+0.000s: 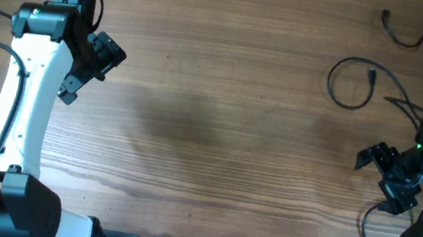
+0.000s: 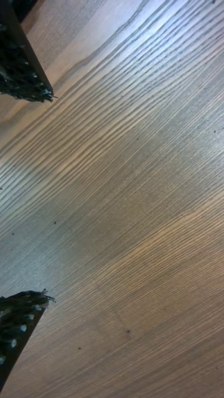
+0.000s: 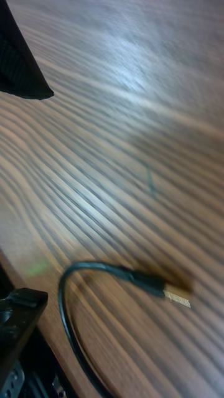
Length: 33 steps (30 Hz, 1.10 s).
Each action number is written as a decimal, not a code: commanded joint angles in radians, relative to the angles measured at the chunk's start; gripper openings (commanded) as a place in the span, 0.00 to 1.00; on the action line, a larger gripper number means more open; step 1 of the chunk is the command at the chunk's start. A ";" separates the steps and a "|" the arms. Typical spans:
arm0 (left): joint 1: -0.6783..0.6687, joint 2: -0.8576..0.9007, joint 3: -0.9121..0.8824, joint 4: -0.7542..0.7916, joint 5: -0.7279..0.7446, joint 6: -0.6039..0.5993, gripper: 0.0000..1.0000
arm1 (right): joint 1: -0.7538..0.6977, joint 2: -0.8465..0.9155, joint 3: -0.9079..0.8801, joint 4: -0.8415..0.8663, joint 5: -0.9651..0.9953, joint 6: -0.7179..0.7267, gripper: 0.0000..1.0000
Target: Untangle cables
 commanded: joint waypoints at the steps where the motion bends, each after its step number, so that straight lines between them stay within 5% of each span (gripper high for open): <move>1: -0.005 0.008 0.005 0.000 0.004 0.002 1.00 | 0.003 -0.007 -0.038 0.034 0.154 0.110 1.00; 12: -0.005 0.008 0.005 0.014 0.004 0.002 1.00 | 0.003 -0.006 -0.252 0.284 0.076 0.069 0.97; 15: -0.005 0.008 0.004 0.015 0.004 0.002 1.00 | 0.003 -0.006 -0.253 0.327 -0.015 0.042 0.74; 18: -0.005 0.008 0.005 0.014 0.004 0.002 1.00 | 0.003 -0.006 -0.264 0.360 -0.038 0.043 0.72; 20: -0.005 0.008 0.004 0.015 0.004 0.002 1.00 | 0.003 -0.006 -0.297 0.401 -0.058 0.043 0.50; 27: -0.005 0.008 0.005 0.015 0.004 0.002 1.00 | 0.003 -0.006 -0.280 0.501 -0.370 -0.010 0.06; 33: -0.005 0.008 0.005 0.016 0.004 0.002 1.00 | 0.066 -0.008 -0.180 0.479 -0.563 -0.138 0.04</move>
